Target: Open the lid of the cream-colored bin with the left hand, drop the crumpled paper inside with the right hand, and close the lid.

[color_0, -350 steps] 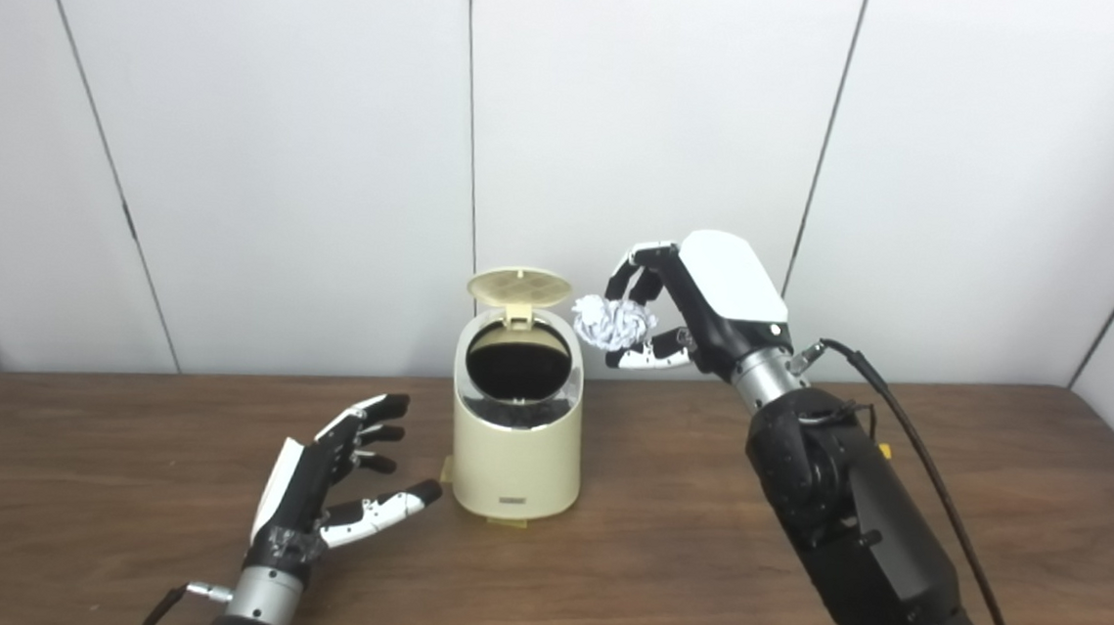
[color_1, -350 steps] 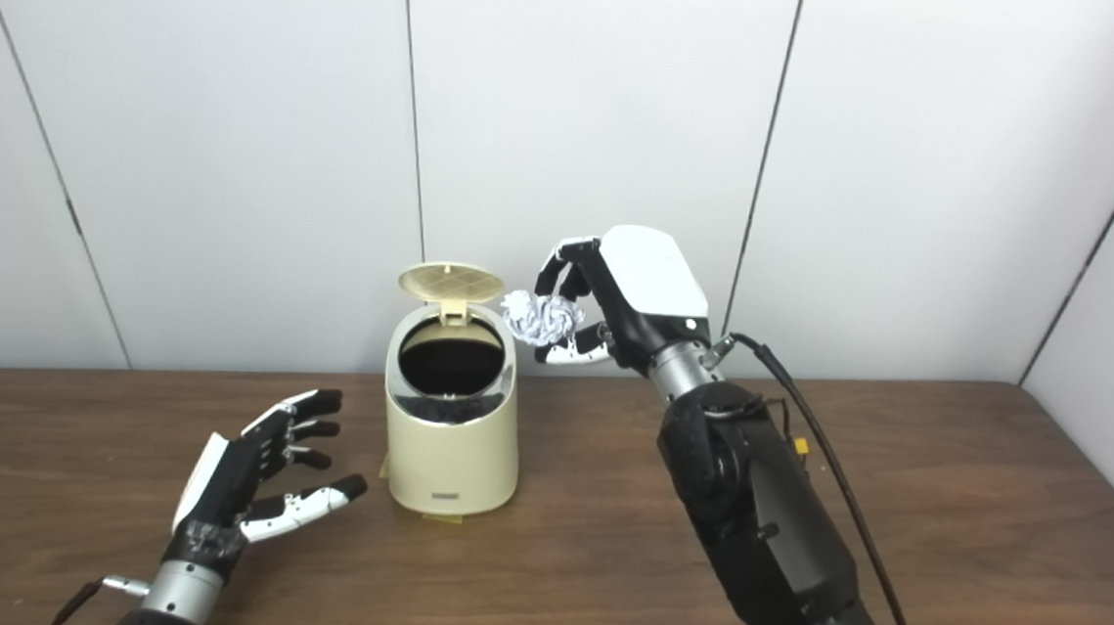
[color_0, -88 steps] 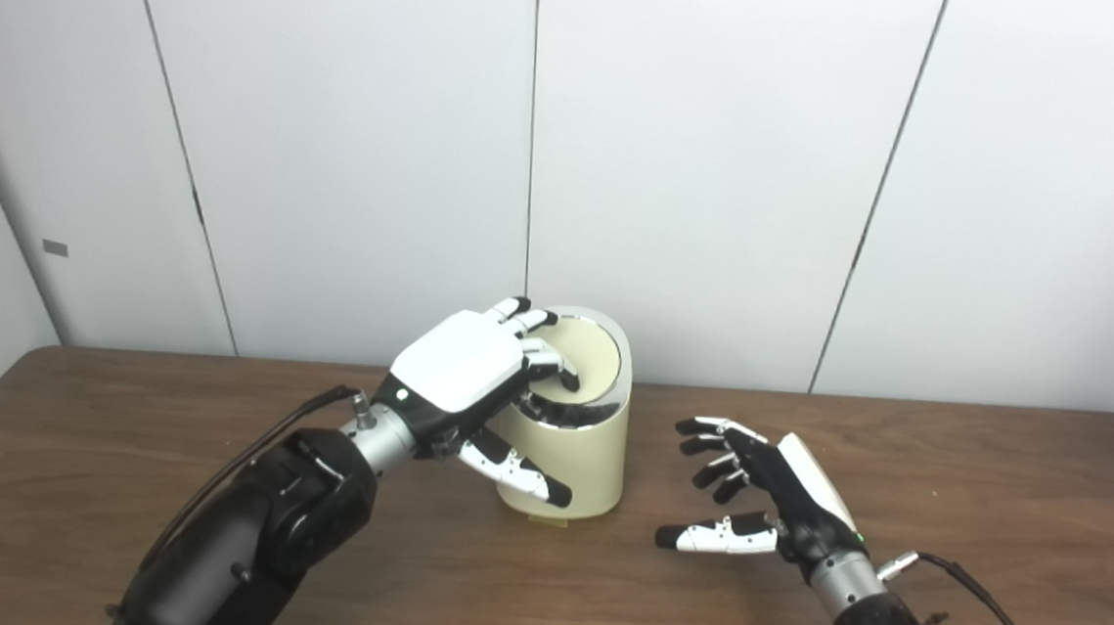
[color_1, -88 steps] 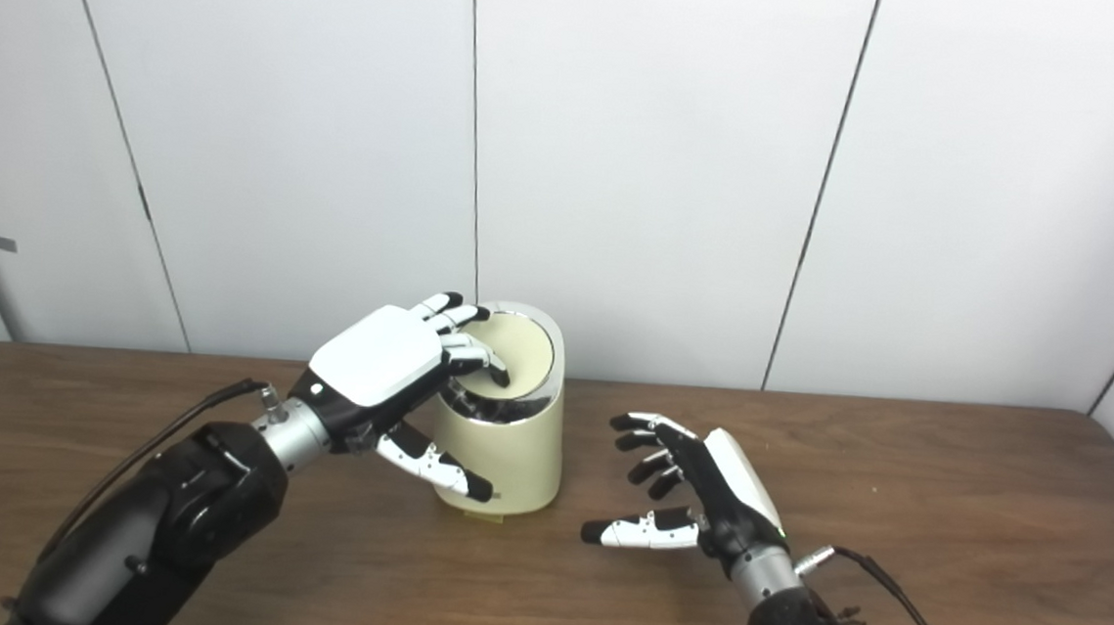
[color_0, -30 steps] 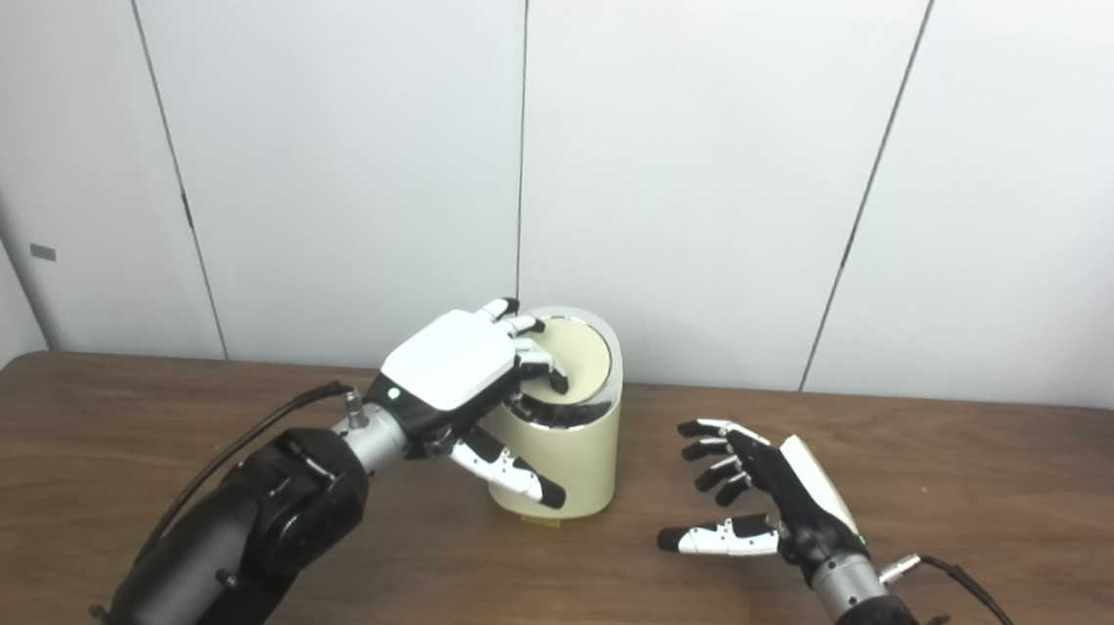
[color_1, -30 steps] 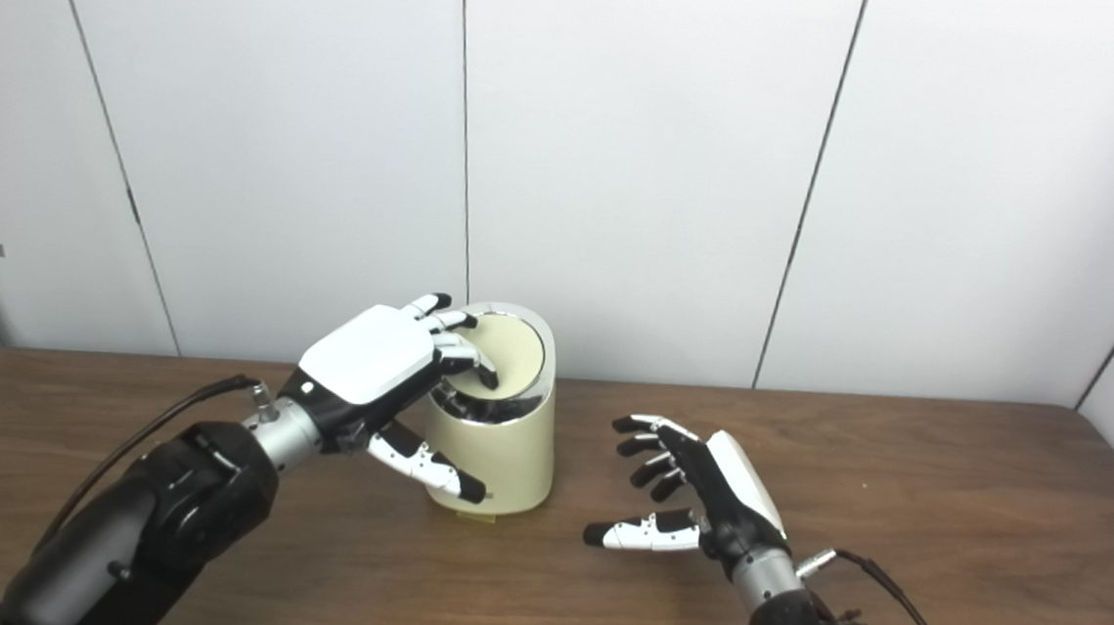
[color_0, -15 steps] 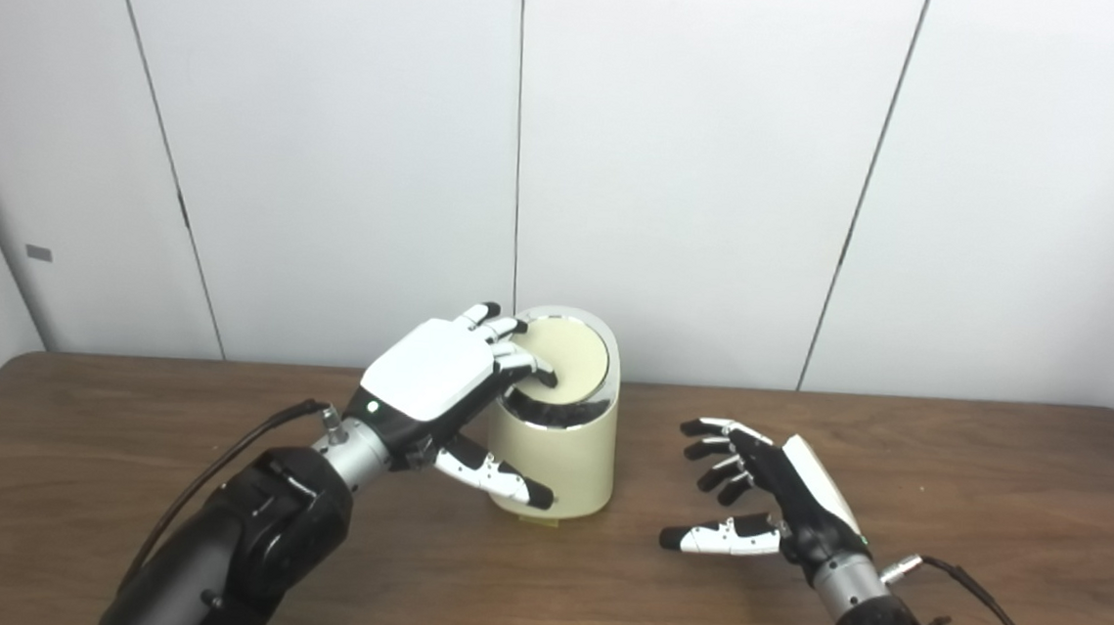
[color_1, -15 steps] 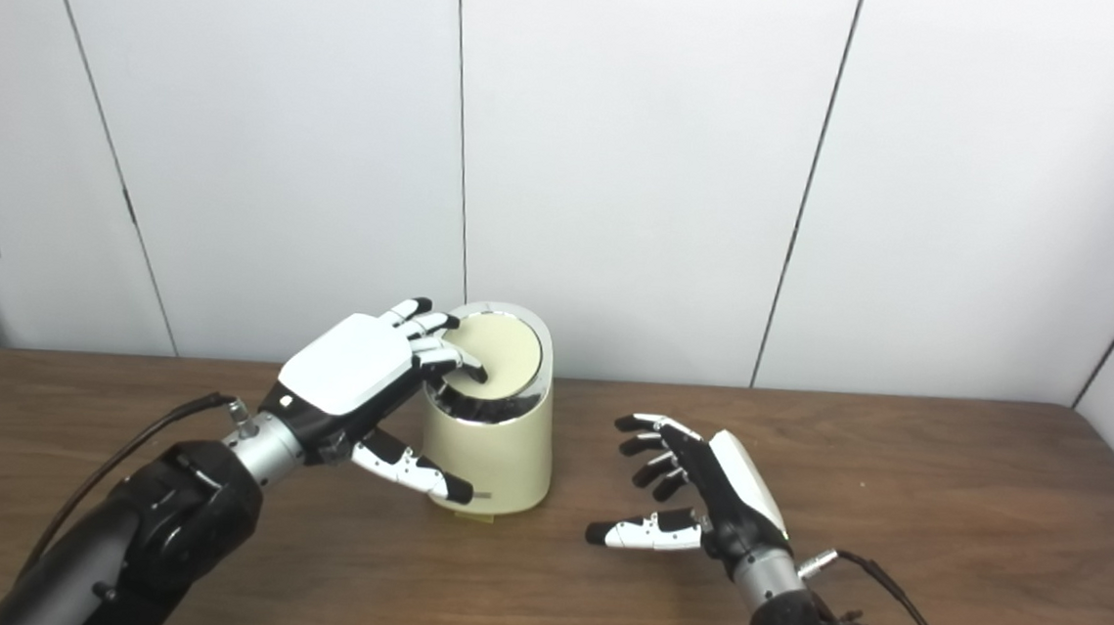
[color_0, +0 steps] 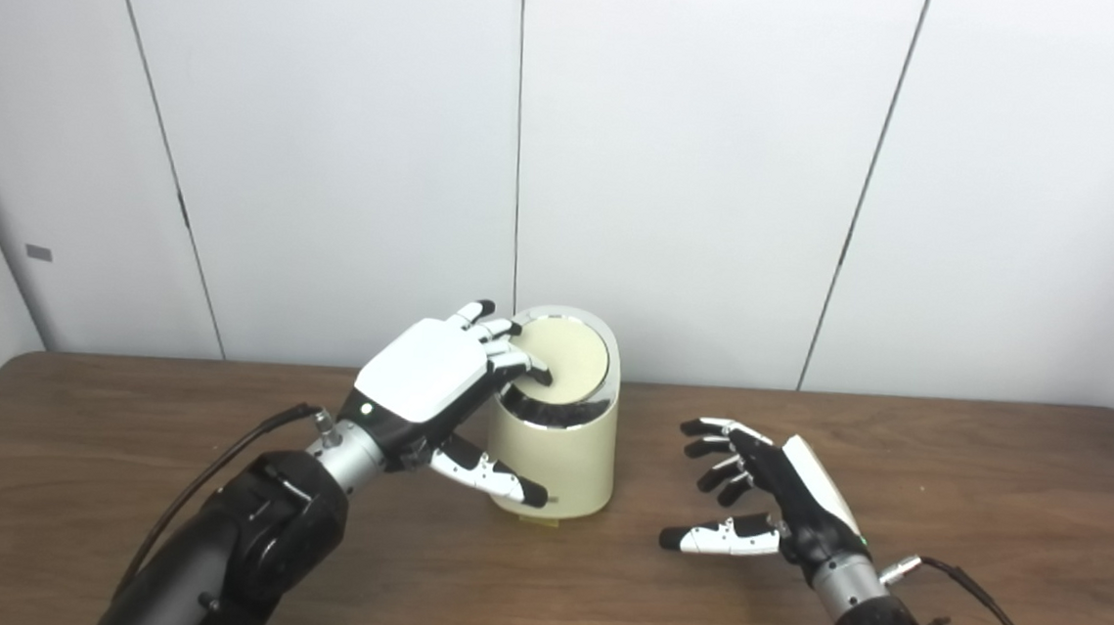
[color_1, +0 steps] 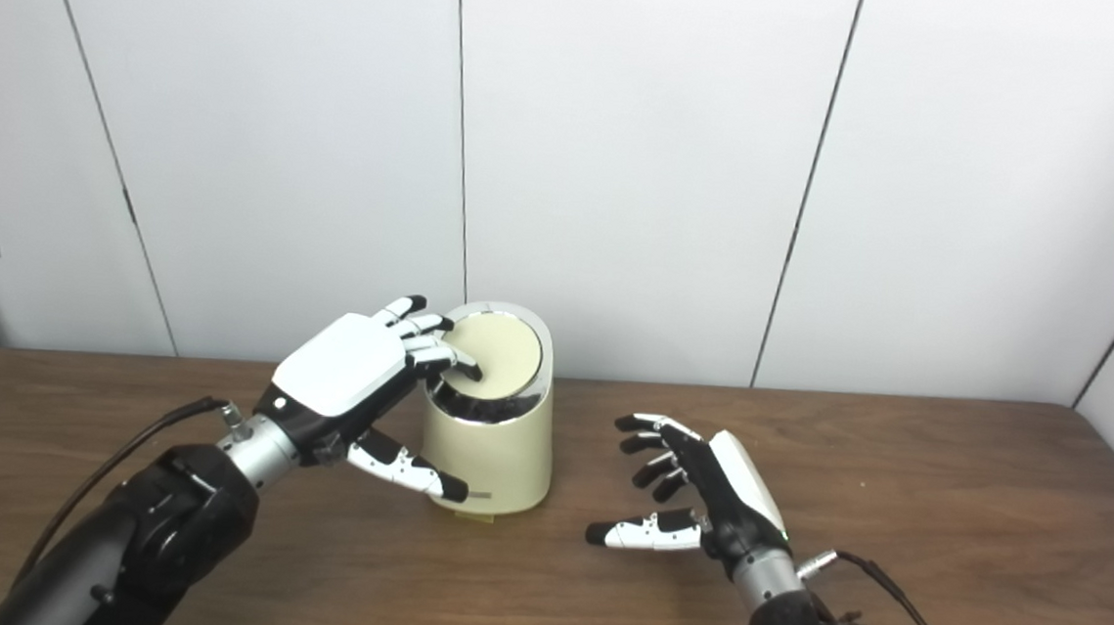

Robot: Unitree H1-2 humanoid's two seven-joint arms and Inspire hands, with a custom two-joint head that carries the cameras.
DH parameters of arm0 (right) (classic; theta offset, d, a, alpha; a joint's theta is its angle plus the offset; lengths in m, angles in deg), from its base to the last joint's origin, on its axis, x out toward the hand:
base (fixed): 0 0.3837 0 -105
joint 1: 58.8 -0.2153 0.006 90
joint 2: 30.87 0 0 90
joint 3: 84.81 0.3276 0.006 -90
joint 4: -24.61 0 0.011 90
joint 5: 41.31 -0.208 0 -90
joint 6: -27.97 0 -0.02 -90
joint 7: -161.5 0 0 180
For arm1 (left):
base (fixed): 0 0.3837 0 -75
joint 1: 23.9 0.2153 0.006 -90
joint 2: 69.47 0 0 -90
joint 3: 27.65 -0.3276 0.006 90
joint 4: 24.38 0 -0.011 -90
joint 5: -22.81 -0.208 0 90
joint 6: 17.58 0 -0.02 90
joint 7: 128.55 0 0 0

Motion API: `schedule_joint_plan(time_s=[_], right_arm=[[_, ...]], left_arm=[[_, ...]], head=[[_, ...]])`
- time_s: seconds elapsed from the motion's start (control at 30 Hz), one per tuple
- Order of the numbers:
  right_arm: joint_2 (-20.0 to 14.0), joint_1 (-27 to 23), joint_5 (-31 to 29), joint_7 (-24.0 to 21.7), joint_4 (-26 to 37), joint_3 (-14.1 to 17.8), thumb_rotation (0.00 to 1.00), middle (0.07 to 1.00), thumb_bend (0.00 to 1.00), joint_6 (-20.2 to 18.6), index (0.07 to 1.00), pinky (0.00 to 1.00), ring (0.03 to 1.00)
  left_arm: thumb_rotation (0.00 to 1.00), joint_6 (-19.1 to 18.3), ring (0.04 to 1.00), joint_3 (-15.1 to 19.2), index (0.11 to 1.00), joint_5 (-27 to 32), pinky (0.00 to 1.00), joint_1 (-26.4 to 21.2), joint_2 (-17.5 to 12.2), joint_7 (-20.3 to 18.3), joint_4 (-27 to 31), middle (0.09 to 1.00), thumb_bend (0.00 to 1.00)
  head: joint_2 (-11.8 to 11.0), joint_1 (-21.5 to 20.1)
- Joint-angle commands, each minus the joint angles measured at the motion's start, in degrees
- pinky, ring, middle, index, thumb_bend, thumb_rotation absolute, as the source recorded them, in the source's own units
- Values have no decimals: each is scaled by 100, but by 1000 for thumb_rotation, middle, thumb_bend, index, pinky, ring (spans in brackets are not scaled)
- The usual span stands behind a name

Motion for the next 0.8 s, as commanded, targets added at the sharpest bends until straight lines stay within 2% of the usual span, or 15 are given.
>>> schedule_joint_plan(time_s=[0.0, 0.13, 0.37, 0.47, 0.53, 0.63, 0.7, 0.77], right_arm=[[-16, -174, -27, 128, 109, 60, 247, 720, 836, 119, 770, 488, 586], [-42, -185, -8, 143, 95, 52, 261, 712, 839, 154, 770, 491, 586], [-70, -193, 6, 105, 146, 40, 273, 719, 829, 84, 775, 506, 602], [-71, -198, -9, 94, 153, 43, 268, 719, 833, 78, 774, 507, 600], [-80, -205, -22, 79, 146, 40, 291, 724, 837, 95, 776, 508, 603], [-75, -219, -44, 117, 109, 53, 279, 712, 838, 175, 769, 501, 595], [-75, -228, -56, 128, 100, 65, 277, 710, 843, 184, 766, 495, 591], [-89, -230, -36, 116, 129, 65, 293, 716, 844, 148, 770, 503, 598]], left_arm=[[653, -126, 905, 177, 788, 27, 996, -95, -32, 168, 52, 771, 911], [619, -271, 911, 436, 790, 246, 1000, 7, 76, 171, 172, 780, 889], [582, -115, 877, 872, 785, 561, 988, 241, 267, 726, 150, 763, 822], [556, -72, 858, 1017, 787, 727, 920, 335, 347, 953, 137, 772, 792], [512, -24, 822, 1120, 785, 881, 767, 396, 407, 1094, 97, 776, 782], [493, 70, 789, 1264, 781, 1137, 664, 509, 499, 1294, 5, 781, 776], [489, 110, 782, 1380, 781, 1434, 649, 619, 590, 1358, -39, 786, 781], [439, 196, 787, 1515, 798, 1864, 660, 745, 714, 1375, -112, 793, 784]], head=[[5, -1], [10, 6], [16, 16], [12, 23], [7, 30], [1, 30], [1, 27], [-5, 37]])
